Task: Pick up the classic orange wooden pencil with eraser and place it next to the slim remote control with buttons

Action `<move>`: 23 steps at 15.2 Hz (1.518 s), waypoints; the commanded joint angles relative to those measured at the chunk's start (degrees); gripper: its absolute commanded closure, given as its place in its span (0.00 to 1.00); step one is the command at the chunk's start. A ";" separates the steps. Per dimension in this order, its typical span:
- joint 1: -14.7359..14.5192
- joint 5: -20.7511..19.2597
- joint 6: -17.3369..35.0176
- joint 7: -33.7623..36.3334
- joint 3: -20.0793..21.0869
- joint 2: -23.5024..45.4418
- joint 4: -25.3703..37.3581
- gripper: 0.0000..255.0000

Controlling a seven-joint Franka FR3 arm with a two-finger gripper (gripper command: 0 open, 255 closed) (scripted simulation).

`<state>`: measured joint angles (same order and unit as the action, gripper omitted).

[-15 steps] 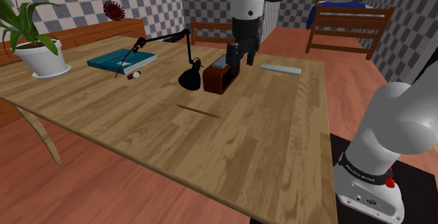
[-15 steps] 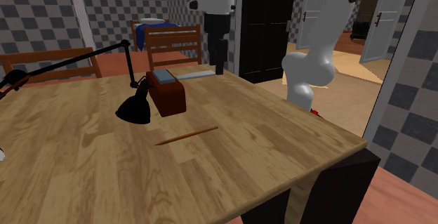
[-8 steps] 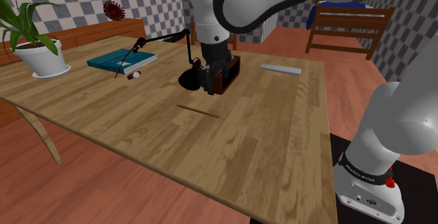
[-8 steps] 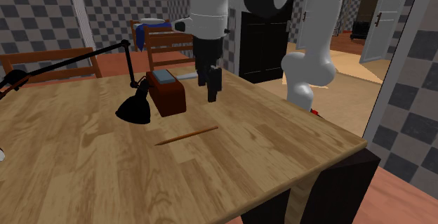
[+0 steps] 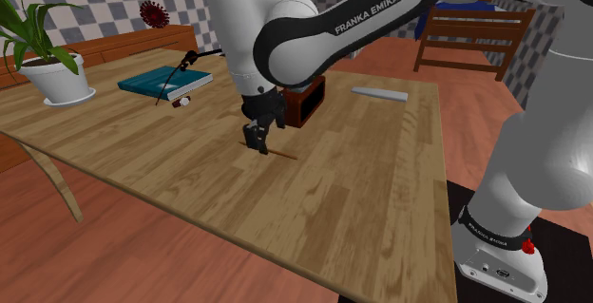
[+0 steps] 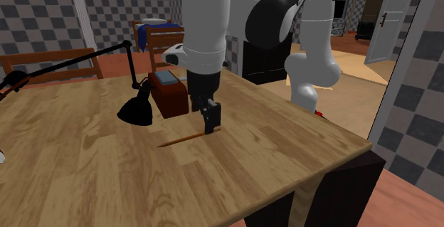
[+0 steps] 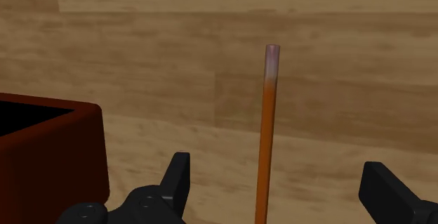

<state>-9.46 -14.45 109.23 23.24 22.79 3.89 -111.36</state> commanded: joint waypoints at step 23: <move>0.28 -1.39 4.51 0.82 -0.40 1.75 -3.00 1.00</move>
<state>-9.19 -15.83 113.75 24.06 22.41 5.59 -114.35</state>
